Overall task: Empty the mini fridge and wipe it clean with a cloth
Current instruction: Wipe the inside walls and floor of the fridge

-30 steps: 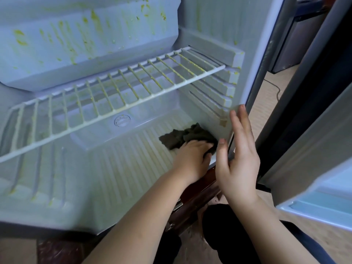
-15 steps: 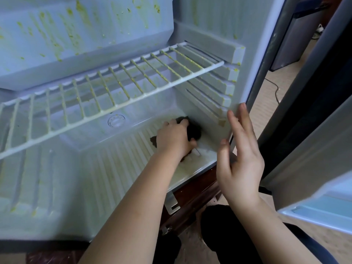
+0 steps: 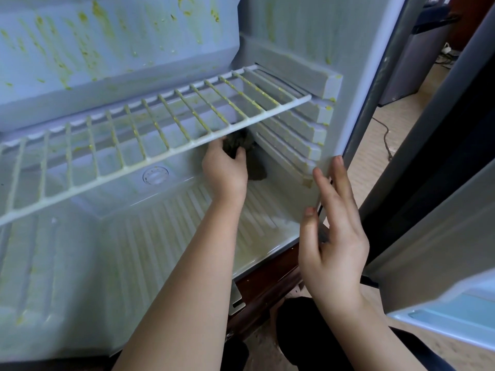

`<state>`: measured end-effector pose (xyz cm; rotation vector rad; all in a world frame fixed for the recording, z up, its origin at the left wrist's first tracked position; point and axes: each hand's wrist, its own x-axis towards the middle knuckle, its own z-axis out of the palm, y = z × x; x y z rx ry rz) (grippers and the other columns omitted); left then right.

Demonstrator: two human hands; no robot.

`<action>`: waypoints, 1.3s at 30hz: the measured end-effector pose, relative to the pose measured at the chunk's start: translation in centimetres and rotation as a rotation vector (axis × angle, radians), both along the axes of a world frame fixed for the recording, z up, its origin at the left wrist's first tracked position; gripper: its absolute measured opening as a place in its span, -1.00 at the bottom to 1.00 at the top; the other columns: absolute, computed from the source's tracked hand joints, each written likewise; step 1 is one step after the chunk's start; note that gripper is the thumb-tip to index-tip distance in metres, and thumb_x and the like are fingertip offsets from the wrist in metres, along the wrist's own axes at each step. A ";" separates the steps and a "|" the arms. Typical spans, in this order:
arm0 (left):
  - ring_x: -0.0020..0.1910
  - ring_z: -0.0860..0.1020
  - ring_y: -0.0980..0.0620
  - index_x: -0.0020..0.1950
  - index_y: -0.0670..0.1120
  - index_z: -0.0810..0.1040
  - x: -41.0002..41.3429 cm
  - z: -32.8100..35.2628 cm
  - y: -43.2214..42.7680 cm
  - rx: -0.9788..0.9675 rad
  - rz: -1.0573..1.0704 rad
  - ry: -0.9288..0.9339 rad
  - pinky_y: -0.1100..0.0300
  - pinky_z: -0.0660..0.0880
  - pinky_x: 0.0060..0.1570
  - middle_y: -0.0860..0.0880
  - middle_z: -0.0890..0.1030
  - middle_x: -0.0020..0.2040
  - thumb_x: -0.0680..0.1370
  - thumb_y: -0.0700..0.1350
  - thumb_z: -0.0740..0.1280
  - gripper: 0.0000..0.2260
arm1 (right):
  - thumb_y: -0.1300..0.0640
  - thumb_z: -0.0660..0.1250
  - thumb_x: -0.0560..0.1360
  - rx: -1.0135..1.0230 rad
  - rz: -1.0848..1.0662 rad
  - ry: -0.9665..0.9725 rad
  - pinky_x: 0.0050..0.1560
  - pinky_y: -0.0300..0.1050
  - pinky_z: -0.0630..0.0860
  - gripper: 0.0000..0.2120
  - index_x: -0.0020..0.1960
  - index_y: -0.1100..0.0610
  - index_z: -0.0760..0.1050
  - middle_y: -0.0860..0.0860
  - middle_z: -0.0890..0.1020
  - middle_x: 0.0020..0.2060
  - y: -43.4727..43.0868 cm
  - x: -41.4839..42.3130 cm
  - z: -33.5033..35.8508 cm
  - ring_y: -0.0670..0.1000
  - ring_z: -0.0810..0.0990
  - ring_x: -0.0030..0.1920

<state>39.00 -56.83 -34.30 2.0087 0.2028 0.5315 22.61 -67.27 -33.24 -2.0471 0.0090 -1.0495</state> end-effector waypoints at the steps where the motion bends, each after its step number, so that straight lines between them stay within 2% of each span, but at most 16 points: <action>1: 0.21 0.55 -0.12 0.31 -0.18 0.52 0.2 -0.7 -0.4 0.020 -0.069 0.050 0.13 0.41 0.22 -0.15 0.62 0.21 0.52 -0.24 0.36 -0.65 | 0.24 0.14 0.52 0.001 -0.001 0.000 -0.33 -0.44 0.37 -0.56 0.38 0.10 0.41 -0.07 0.28 0.47 0.0 0.0 0.0 -0.26 0.37 0.37; 5: 0.41 0.39 -0.09 0.48 -0.16 0.35 0.4 -2.6 -1.1 0.005 -0.295 0.131 -0.01 0.31 0.39 -0.14 0.43 0.43 0.59 -0.26 0.21 -0.57 | 0.25 0.14 0.52 0.020 -0.001 0.004 -0.28 -0.44 0.37 -0.57 0.37 0.11 0.42 -0.05 0.28 0.48 0.0 0.0 -0.2 -0.11 0.42 0.37; 8: 0.39 0.40 -0.10 0.45 -0.15 0.39 0.6 -2.4 -0.6 -0.030 -0.312 0.133 -0.01 0.31 0.40 -0.14 0.44 0.41 0.56 -0.22 0.24 -0.57 | 0.26 0.14 0.52 0.025 0.008 0.005 -0.28 -0.42 0.39 -0.57 0.37 0.14 0.44 -0.06 0.28 0.48 0.0 0.0 -0.2 -0.09 0.43 0.37; 11: 0.30 0.50 -0.12 0.39 -0.18 0.45 -0.5 -2.4 -0.9 -0.046 -0.289 0.090 -0.07 0.40 0.32 -0.16 0.53 0.31 0.45 -0.05 0.27 -0.49 | 0.24 0.13 0.52 0.024 0.011 -0.003 -0.29 -0.35 0.43 -0.58 0.37 0.14 0.45 -0.06 0.29 0.48 0.1 0.0 -0.2 -0.17 0.39 0.39; 14: 0.23 0.55 -0.09 0.33 -0.18 0.50 -2.3 -2.6 -0.9 -0.034 -0.329 0.060 -0.08 0.46 0.25 -0.14 0.58 0.24 0.45 0.00 0.32 -0.51 | 0.23 0.13 0.53 0.049 0.015 -0.007 -0.21 -0.05 0.58 -0.58 0.37 0.14 0.45 -0.05 0.29 0.49 0.1 0.0 -0.4 -0.08 0.39 0.41; 17: 0.16 0.58 -0.06 0.26 -0.17 0.56 -4.8 -1.5 -0.8 0.033 -0.381 0.032 0.03 0.48 0.21 -0.11 0.63 0.17 0.47 -0.15 0.41 -0.63 | 0.25 0.14 0.53 0.059 0.008 -0.002 -0.08 0.16 0.61 -0.57 0.38 0.13 0.44 -0.06 0.29 0.49 0.0 -0.1 -0.3 -0.13 0.31 0.45; 18: 0.12 0.59 -0.05 0.23 -0.16 0.58 -5.6 -1.3 -0.7 0.064 -0.410 0.009 0.08 0.49 0.17 -0.09 0.64 0.14 0.45 -0.14 0.41 -0.65 | 0.25 0.14 0.53 0.056 0.004 -0.004 0.02 0.12 0.60 -0.57 0.38 0.13 0.44 -0.06 0.29 0.48 0.0 -0.2 -0.3 -0.15 0.29 0.45; 20: 0.00 0.60 -0.01 0.14 -0.13 0.62 -7.1 -0.7 -0.7 0.126 -0.515 -0.019 0.18 0.50 0.03 -0.05 0.66 0.04 0.40 -0.11 0.41 -0.68 | 0.25 0.14 0.53 0.044 -0.014 -0.002 0.22 -0.15 0.49 -0.57 0.38 0.14 0.43 -0.04 0.30 0.48 0.1 -0.2 -0.2 -0.18 0.28 0.45; 22: -0.10 0.59 0.01 0.07 -0.11 0.64 -7.8 -0.2 -0.7 0.219 -0.608 -0.033 0.25 0.45 -0.09 -0.02 0.65 -0.04 0.39 -0.13 0.46 -0.74 | 0.23 0.13 0.53 0.041 -0.032 0.013 0.21 -0.32 0.41 -0.57 0.39 0.14 0.43 -0.03 0.30 0.47 0.1 -0.1 -0.1 -0.20 0.28 0.44; 24: -0.14 0.55 0.03 0.07 -0.11 0.65 -7.7 0.0 -0.7 0.272 -0.589 -0.024 0.29 0.38 -0.14 -0.03 0.66 -0.04 0.41 -0.17 0.49 -0.76 | 0.23 0.14 0.53 0.046 -0.035 0.023 0.22 -0.31 0.42 -0.56 0.39 0.14 0.42 -0.03 0.30 0.48 0.1 -0.2 -0.1 -0.21 0.27 0.44; 27: -0.10 0.58 -0.02 0.16 -0.11 0.63 -6.6 -0.4 -1.0 0.149 -0.437 0.077 0.24 0.44 -0.08 -0.10 0.67 -0.01 0.46 -0.17 0.46 -0.73 | 0.26 0.15 0.53 0.058 -0.033 0.017 0.23 -0.22 0.45 -0.56 0.40 0.13 0.41 -0.03 0.31 0.48 0.2 -0.1 -0.1 -0.19 0.27 0.45; 29: -0.01 0.62 -0.09 0.20 -0.12 0.61 -5.2 -0.7 -1.1 0.062 -0.353 0.097 0.11 0.52 0.04 -0.13 0.68 0.02 0.48 -0.18 0.44 -0.71 | 0.25 0.15 0.53 0.072 -0.024 0.012 0.15 -0.01 0.55 -0.56 0.40 0.13 0.42 -0.03 0.31 0.48 0.2 -0.1 -0.1 -0.17 0.28 0.45; 31: 0.09 0.61 -0.10 0.23 -0.14 0.60 -3.8 -0.7 -1.1 0.029 -0.295 0.068 0.06 0.50 0.16 -0.12 0.66 0.10 0.49 -0.21 0.42 -0.69 | 0.24 0.13 0.53 0.076 -0.004 0.007 -0.05 0.12 0.61 -0.56 0.39 0.14 0.43 -0.03 0.31 0.48 0.2 -0.1 -0.1 -0.16 0.29 0.45; 34: 0.12 0.61 -0.07 0.24 -0.16 0.61 -1.9 -0.7 -0.8 -0.019 -0.204 0.049 0.11 0.48 0.19 -0.12 0.66 0.13 0.51 -0.22 0.40 -0.70 | 0.24 0.13 0.53 0.044 0.001 0.003 -0.31 -0.03 0.58 -0.57 0.37 0.16 0.44 0.00 0.32 0.47 0.1 -0.2 0.1 -0.34 0.31 0.37; 36: 0.12 0.62 -0.04 0.22 -0.15 0.63 -0.8 -0.8 -0.4 -0.089 -0.158 0.037 0.08 0.50 0.20 -0.10 0.67 0.12 0.52 -0.21 0.39 -0.72 | 0.26 0.13 0.52 0.021 -0.003 0.003 -0.39 -0.08 0.53 -0.57 0.36 0.18 0.45 0.02 0.33 0.46 0.0 -0.2 0.1 -0.49 0.29 0.27; 39: 0.05 0.64 -0.04 0.12 -0.18 0.67 0.3 -0.7 0.0 -0.220 -0.091 0.003 0.05 0.53 0.18 -0.08 0.69 0.03 0.49 -0.21 0.41 -0.78 | 0.24 0.13 0.52 0.019 -0.006 -0.002 -0.32 -0.12 0.55 -0.57 0.37 0.16 0.45 0.00 0.33 0.46 -0.2 -0.1 -0.1 -0.34 0.32 0.36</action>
